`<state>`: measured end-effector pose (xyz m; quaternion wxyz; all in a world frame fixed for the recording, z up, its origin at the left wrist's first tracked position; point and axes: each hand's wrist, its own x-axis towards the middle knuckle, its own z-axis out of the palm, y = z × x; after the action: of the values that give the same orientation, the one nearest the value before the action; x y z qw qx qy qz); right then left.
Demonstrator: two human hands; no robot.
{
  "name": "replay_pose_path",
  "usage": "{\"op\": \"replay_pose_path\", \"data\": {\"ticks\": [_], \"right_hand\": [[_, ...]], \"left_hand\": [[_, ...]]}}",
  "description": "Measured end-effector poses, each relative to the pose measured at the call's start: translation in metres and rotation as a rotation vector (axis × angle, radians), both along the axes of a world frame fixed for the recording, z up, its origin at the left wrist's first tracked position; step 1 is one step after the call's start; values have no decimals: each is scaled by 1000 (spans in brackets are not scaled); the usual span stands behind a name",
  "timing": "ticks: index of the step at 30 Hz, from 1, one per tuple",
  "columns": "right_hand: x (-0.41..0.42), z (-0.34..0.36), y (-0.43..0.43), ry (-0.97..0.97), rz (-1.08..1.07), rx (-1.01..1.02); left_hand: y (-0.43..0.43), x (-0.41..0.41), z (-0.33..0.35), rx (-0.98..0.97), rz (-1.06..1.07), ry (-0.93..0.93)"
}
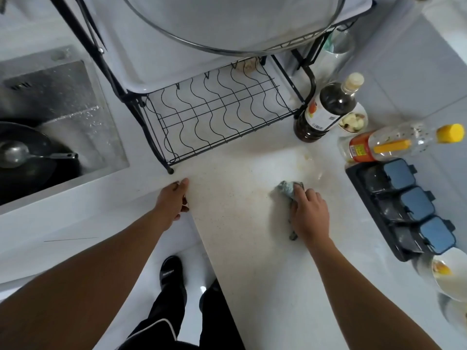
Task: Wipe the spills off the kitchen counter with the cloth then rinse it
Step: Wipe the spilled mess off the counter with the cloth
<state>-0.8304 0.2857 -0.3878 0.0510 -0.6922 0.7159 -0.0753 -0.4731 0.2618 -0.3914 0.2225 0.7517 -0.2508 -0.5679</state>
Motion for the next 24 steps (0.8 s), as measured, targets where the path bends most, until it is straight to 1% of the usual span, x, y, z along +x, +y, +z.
{"op": "replay_pose_path", "data": {"ticks": [1, 2, 4, 5, 6, 8, 9, 10, 11, 13, 14, 15, 17, 18, 19, 21, 22, 23, 24], "right_hand": [[-6, 1, -2, 19, 29, 1], [-9, 2, -6, 16, -56, -3], [-5, 1, -9, -33, -355, -17], [4, 1, -9, -50, -406, -19], [16, 1, -8, -53, -347, -24], [29, -3, -1, -29, -4, -29], [29, -4, 1, -5, 136, -35], [27, -3, 1, 16, 156, -36], [25, -2, 0, 9, 48, -33], [31, -1, 1, -55, -285, -37], [39, -1, 3, -71, -327, -30], [47, -2, 4, -68, -250, -31], [53, -3, 10, -28, 68, -55], [51, -2, 10, -2, 125, -52], [47, -1, 9, 7, 57, -30], [50, 1, 10, -61, -271, -29], [57, 1, 12, -86, -332, -22], [65, 0, 15, -82, -257, -26], [72, -1, 17, -64, -81, -31]], "left_hand": [[-1, 0, 1, 3, -13, -3], [-3, 1, 2, 8, -22, -8], [-4, 2, 3, 23, -36, -12], [-4, 3, 3, 27, -37, -6], [-4, 3, 2, 29, -37, 0], [-3, 3, 1, 28, -36, 9], [-3, 3, 1, 26, -39, 9], [-3, 3, 1, 21, -45, 8], [-4, 4, 1, 18, -53, 4], [-5, 5, 1, 18, -70, -3], [-5, 6, 0, 18, -78, -2], [-4, 6, 0, 16, -85, -3], [-4, 6, -1, 6, -98, -17], [-4, 6, -2, 2, -105, -23], [-5, 6, -2, -4, -111, -24], [-4, 7, -3, -7, -122, -20], [-4, 8, -3, -7, -126, -16], [-4, 8, -3, -8, -129, -12], [-4, 8, -4, -10, -133, -10]]}}
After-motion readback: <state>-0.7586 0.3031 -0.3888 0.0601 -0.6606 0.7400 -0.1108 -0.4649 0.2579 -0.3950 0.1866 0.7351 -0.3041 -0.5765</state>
